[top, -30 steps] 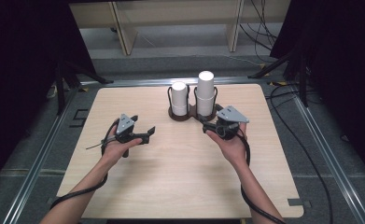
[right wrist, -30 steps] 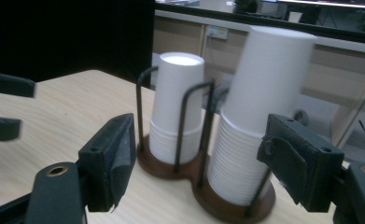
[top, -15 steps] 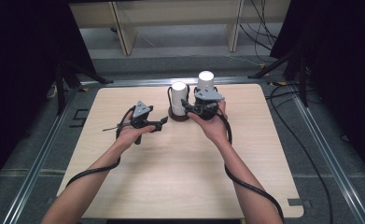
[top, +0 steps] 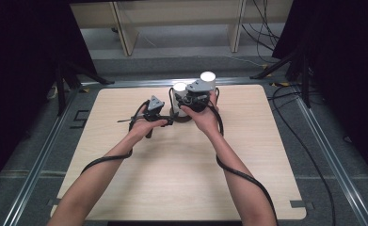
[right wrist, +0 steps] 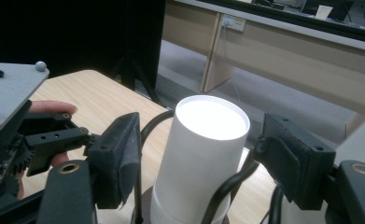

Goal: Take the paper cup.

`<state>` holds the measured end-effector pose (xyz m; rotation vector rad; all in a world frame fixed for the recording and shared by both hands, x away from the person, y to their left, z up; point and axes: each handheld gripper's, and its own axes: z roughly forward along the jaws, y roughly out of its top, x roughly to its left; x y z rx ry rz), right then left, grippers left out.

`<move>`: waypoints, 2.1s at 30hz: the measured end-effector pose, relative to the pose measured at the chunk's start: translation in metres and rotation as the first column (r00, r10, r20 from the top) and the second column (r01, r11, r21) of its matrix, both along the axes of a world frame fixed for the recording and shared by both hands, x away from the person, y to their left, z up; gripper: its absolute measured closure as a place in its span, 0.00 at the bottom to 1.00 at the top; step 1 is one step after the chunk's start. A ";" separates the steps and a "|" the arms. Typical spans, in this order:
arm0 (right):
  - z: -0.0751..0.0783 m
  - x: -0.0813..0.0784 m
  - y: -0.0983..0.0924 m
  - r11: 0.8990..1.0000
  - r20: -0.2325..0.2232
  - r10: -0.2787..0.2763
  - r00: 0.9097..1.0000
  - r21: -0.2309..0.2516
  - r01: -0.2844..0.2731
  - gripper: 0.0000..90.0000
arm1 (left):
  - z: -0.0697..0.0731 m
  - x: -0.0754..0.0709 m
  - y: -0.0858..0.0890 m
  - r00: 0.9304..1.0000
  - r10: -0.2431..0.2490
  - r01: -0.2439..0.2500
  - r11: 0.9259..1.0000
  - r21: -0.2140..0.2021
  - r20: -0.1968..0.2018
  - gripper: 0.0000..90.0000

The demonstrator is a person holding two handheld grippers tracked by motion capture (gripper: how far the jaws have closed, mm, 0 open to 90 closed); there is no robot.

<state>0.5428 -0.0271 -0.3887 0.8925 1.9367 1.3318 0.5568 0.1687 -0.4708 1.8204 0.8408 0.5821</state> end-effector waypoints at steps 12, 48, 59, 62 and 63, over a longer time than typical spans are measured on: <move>-0.003 0.016 0.009 1.000 -0.004 -0.007 1.000 -0.018 0.007 0.38 | -0.006 0.015 -0.007 1.000 0.004 -0.004 1.000 -0.016 0.004 0.23; -0.013 0.043 0.020 0.999 -0.010 -0.050 0.999 -0.018 0.050 0.38 | -0.015 0.031 -0.020 0.999 -0.045 0.045 0.999 0.018 -0.019 0.25; -0.015 0.047 0.023 0.999 -0.012 -0.044 0.999 -0.009 0.044 0.38 | -0.016 0.031 -0.021 0.999 -0.039 0.039 0.999 0.012 -0.034 0.28; -0.015 0.046 0.022 0.998 -0.026 -0.054 0.998 -0.009 0.054 0.39 | -0.015 0.031 -0.020 0.999 -0.036 0.037 0.999 0.008 -0.040 0.28; -0.015 0.047 0.023 0.999 -0.013 -0.050 0.999 -0.001 0.050 0.39 | -0.015 0.031 -0.020 0.998 -0.037 0.037 0.999 0.008 -0.040 0.28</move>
